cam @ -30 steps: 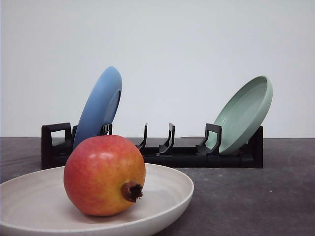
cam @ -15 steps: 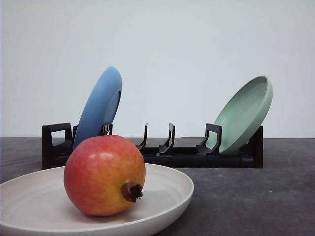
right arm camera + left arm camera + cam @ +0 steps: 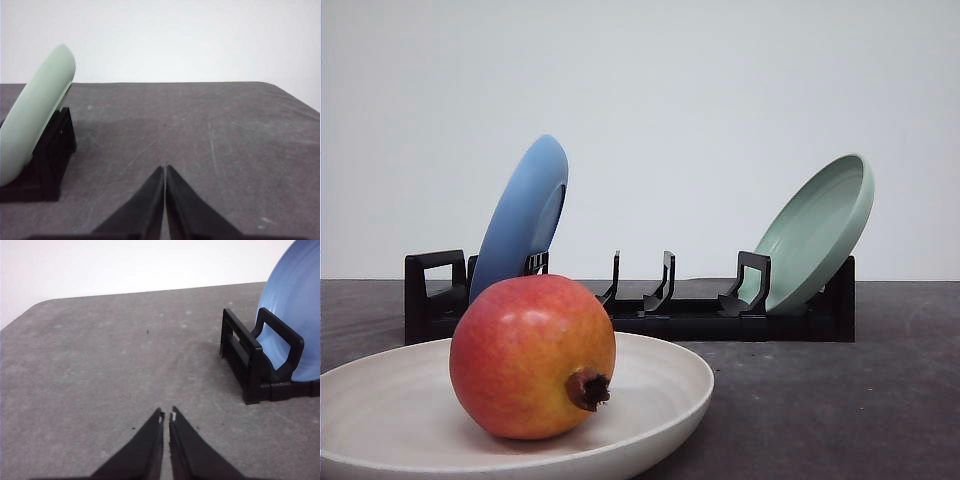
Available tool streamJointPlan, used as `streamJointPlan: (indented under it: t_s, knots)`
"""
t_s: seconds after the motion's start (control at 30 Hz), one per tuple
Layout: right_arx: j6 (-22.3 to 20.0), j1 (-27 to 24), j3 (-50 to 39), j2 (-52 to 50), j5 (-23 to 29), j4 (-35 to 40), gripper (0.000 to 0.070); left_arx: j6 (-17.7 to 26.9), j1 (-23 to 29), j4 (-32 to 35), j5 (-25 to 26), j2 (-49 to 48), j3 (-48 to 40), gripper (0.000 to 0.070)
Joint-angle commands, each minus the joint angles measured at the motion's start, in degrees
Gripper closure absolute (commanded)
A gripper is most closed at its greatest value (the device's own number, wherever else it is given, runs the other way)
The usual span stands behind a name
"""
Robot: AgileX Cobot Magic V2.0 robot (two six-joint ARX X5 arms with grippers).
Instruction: Place pomegranate in white plate
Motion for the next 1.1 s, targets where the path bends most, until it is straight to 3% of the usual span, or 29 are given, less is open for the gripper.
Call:
streamJointPlan:
  t_s: [0.0, 0.17, 0.33, 0.53, 1.07]
  knots:
    - [0.0, -0.5, -0.2, -1.2, -1.2, -2.0, 0.0700, -0.2, 0.0, -0.3, 0.1, 0.0, -0.5, 0.0700]
    - [-0.7, -0.7, -0.2, -1.6, -3.9, -8.2, 0.0700, -0.2, 0.0, -0.3, 0.1, 0.0, -0.5, 0.0700]
    - [-1.8, -0.7, -0.2, -1.6, -5.5, -8.0, 0.0700, -0.2, 0.0, -0.3, 0.1, 0.0, -0.5, 0.0700]
    - [-6.1, -0.8, -0.2, -1.6, -5.4, -8.0, 0.0700, -0.2, 0.0, -0.3, 0.1, 0.0, -0.5, 0.0700]
    - [-6.2, -0.8, -0.2, -1.6, -5.2, -6.7, 0.0700, -0.2, 0.0, -0.3, 0.1, 0.0, -0.5, 0.0700]
